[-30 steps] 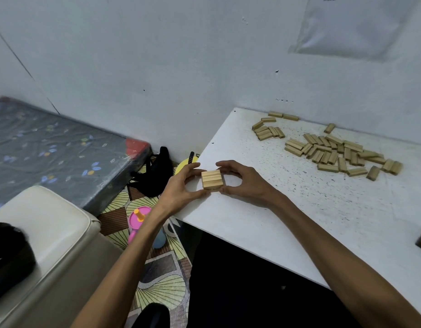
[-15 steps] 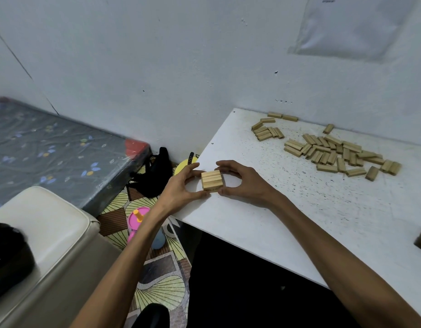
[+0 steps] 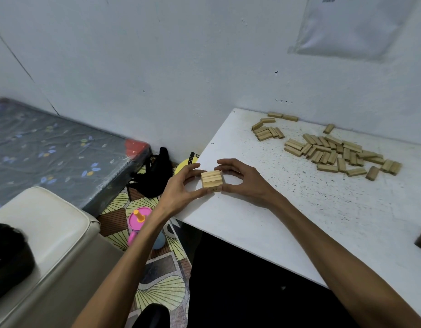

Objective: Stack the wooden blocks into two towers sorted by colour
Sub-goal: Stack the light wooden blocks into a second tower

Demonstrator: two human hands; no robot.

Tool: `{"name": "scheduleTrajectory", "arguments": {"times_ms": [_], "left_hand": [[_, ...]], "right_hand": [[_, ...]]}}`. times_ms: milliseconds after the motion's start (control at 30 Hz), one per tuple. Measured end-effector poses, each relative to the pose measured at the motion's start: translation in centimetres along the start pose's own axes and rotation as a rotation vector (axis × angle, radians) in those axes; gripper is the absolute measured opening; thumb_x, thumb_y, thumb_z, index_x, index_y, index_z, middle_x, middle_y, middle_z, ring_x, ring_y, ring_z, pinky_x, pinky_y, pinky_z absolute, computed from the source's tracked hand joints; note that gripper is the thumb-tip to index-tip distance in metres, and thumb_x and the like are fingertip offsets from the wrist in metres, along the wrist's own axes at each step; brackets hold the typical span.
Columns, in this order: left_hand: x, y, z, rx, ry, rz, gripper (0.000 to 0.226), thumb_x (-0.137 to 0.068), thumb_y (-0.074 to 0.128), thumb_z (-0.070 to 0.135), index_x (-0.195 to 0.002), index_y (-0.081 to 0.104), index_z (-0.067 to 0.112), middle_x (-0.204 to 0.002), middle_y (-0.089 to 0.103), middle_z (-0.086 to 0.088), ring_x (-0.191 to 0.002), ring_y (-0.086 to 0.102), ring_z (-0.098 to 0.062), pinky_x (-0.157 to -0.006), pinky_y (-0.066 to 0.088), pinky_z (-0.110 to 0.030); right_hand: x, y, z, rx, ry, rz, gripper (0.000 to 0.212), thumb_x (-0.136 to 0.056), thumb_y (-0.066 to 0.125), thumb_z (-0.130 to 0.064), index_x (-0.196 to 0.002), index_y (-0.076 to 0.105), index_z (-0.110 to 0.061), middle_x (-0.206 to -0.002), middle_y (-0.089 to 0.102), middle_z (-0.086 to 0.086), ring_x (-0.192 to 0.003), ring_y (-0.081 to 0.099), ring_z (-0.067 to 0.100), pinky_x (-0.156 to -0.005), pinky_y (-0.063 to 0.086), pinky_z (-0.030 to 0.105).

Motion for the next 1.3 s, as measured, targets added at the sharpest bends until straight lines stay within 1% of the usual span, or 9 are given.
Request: {"name": "scheduleTrajectory", "arguments": {"times_ms": [167,333,533,633,733,800,1000,1133,1300], "left_hand": [[0.0,0.1,0.1,-0.006,0.011,0.004,0.08,-0.077,0.092,0.028,-0.146,0.051,0.025,-0.131,0.07,0.011,-0.126,0.061,-0.002,-0.116,0.046,-0.038],[0.3,0.1,0.7,0.009,0.001,-0.03,0.095,-0.068,0.087,0.055,-0.15,0.048,0.026,-0.138,0.066,0.013,-0.13,0.058,0.0,-0.117,0.044,-0.036],[0.3,1.0,1.5,0.329,-0.15,0.114,0.102,-0.083,0.042,0.091,-0.162,0.029,0.029,-0.166,0.032,0.013,-0.151,0.031,-0.001,-0.129,0.02,-0.04],[0.2,2.4,2.2,0.511,-0.183,0.181,0.085,-0.09,0.032,0.086,-0.157,0.03,0.034,-0.161,0.033,0.021,-0.143,0.032,0.015,-0.126,0.021,-0.022],[-0.2,3.6,2.5,0.589,-0.225,0.212,0.13,-0.066,0.041,0.103,-0.165,0.019,0.021,-0.171,0.019,0.013,-0.154,0.016,0.004,-0.13,0.008,-0.028],[-0.7,4.2,2.2,0.629,-0.234,0.202,0.126,-0.069,0.037,0.099,-0.166,0.017,0.02,-0.172,0.015,0.012,-0.156,0.012,0.002,-0.131,0.005,-0.033],[-1.1,4.6,2.9,0.649,-0.229,0.22,0.117,-0.073,0.031,0.09,-0.166,0.018,0.02,-0.172,0.017,0.011,-0.156,0.014,0.002,-0.131,0.007,-0.032],[-1.5,4.6,2.2,0.626,-0.219,0.234,0.127,-0.069,0.035,0.102,-0.166,0.02,0.021,-0.172,0.018,0.011,-0.156,0.015,0.002,-0.131,0.007,-0.034],[-1.9,4.9,1.5,0.598,-0.207,0.213,0.134,-0.062,0.033,0.108,-0.166,0.02,0.024,-0.171,0.017,0.015,-0.155,0.012,0.004,-0.131,0.007,-0.035]], "right_hand": [[0.1,0.1,0.2,-0.018,0.0,0.009,0.064,-0.084,0.086,-0.013,-0.14,0.057,-0.019,-0.132,0.07,-0.006,-0.128,0.061,0.007,-0.111,0.048,0.03],[0.0,0.4,0.3,-0.026,0.007,-0.006,0.066,-0.086,0.086,-0.022,-0.144,0.054,-0.023,-0.137,0.066,-0.009,-0.131,0.058,0.005,-0.115,0.045,0.03],[-0.3,1.6,-0.5,-0.276,0.165,0.201,0.058,-0.106,0.047,-0.051,-0.156,0.042,-0.024,-0.155,0.047,-0.015,-0.136,0.044,-0.01,-0.116,0.032,0.021],[-0.8,3.6,-0.5,-0.349,0.205,0.208,0.061,-0.109,0.029,-0.054,-0.161,0.032,-0.024,-0.164,0.036,-0.013,-0.148,0.032,-0.004,-0.121,0.022,0.02],[-1.6,4.8,-0.4,-0.402,0.242,0.211,0.077,-0.101,0.025,-0.07,-0.162,0.03,-0.025,-0.165,0.034,-0.013,-0.149,0.028,-0.005,-0.126,0.018,0.026],[-2.1,5.2,-0.5,-0.396,0.257,0.212,0.094,-0.087,0.024,-0.082,-0.162,0.03,-0.025,-0.165,0.032,-0.015,-0.15,0.026,-0.006,-0.126,0.016,0.027],[-2.6,5.7,-0.5,-0.389,0.244,0.217,0.065,-0.109,0.018,-0.059,-0.163,0.029,-0.025,-0.168,0.028,-0.013,-0.147,0.022,-0.009,-0.126,0.013,0.025],[-2.9,6.1,-0.5,-0.382,0.247,0.204,0.085,-0.095,0.018,-0.076,-0.163,0.028,-0.027,-0.167,0.029,-0.015,-0.152,0.023,-0.003,-0.127,0.013,0.027],[-3.0,6.2,-0.6,-0.372,0.235,0.204,0.086,-0.092,0.018,-0.074,-0.164,0.027,-0.026,-0.169,0.026,-0.013,-0.154,0.021,-0.001,-0.127,0.012,0.027]]}}
Point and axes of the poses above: each hand's wrist, its own x-axis away from the middle knuckle, its own y-axis out of the palm, z = x × y, the point moved 7 cm from there along -x, towards the middle knuckle
